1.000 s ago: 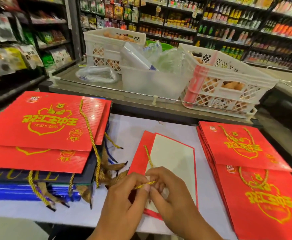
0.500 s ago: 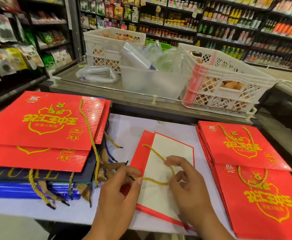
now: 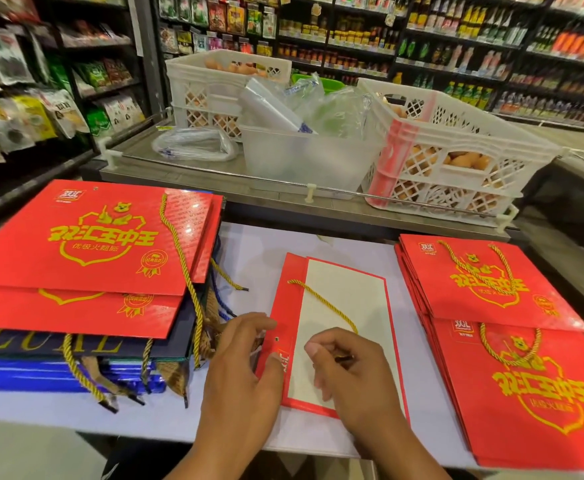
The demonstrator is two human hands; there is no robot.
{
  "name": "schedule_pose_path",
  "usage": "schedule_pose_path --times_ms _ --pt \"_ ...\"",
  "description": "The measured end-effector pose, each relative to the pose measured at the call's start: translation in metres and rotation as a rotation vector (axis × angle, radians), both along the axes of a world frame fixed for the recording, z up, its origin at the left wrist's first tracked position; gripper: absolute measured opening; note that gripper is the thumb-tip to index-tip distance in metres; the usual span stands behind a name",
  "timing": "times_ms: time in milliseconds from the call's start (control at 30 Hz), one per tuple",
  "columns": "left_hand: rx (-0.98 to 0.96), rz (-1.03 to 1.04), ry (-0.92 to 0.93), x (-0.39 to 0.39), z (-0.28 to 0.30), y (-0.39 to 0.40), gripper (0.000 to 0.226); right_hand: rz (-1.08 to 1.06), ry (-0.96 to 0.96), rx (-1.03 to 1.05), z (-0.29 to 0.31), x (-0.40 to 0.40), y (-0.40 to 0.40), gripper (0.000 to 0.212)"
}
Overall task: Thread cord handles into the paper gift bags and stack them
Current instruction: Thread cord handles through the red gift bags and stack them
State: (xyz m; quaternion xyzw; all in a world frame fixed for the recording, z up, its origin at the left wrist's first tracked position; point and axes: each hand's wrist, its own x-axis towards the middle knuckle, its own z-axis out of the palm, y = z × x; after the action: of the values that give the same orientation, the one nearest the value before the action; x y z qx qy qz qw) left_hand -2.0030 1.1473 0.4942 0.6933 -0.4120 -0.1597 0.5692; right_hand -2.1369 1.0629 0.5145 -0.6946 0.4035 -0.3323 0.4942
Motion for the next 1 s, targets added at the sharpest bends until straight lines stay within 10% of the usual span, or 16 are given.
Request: schedule_pose_path --times_ms 233,533,1000 --pt "0.038 -0.011 0.108 0.002 -0.002 -0.004 0.047 0.118 -0.024 0.126 0.001 -0.008 -0.024 0.046" --pt "0.076 -0.081 0.241 0.007 -0.009 -0.007 0.053 0.159 -0.022 0.075 0.003 -0.005 -0.034 0.012" --pt "0.131 -0.119 0.185 0.009 -0.008 -0.019 0.014 0.151 0.037 -0.255 -0.002 -0.004 -0.053 0.018"
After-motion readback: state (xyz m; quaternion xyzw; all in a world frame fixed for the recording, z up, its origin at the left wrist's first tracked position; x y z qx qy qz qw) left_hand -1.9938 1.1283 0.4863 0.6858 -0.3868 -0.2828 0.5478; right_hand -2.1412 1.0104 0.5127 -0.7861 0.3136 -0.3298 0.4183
